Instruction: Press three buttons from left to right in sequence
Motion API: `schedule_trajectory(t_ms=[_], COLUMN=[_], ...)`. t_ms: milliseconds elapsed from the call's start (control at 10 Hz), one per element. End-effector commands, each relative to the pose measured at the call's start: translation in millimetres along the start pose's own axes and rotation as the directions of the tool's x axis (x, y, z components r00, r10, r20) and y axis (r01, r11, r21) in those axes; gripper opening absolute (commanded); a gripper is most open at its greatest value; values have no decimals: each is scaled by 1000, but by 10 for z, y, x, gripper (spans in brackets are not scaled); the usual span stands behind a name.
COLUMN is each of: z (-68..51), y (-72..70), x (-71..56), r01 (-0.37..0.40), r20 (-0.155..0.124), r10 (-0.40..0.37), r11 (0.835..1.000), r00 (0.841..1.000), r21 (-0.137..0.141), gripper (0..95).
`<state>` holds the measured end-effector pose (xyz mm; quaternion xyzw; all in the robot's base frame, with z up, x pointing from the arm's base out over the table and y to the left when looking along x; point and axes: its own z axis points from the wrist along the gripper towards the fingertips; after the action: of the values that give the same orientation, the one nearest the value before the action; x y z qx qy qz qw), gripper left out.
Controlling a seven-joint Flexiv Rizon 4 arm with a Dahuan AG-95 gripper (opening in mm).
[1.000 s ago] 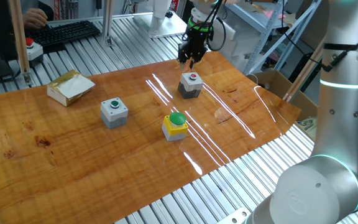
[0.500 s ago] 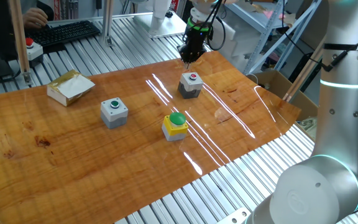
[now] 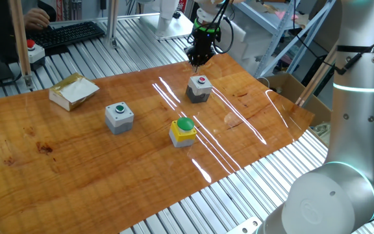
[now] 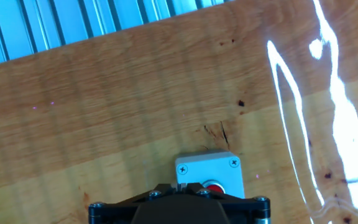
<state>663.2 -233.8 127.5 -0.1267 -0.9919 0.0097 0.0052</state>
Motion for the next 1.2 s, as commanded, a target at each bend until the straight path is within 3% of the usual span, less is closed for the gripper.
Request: schedule_trajectory(t_ms=[100, 200, 300, 800, 1200], z=[4, 21, 35, 95, 146], y=[-92, -124, -145, -182, -169], x=[22, 27, 31, 141, 171], r01=[51, 42, 40, 21, 21], r20=[-27, -25, -25, -31, -28], r10=[-51, -43, -41, -22, -22], r11=[999, 999, 999, 999, 999], r00=[998, 999, 999, 999, 999], r21=[-8, -9, -13, -40, -42], gripper=[190, 190, 380, 380, 380])
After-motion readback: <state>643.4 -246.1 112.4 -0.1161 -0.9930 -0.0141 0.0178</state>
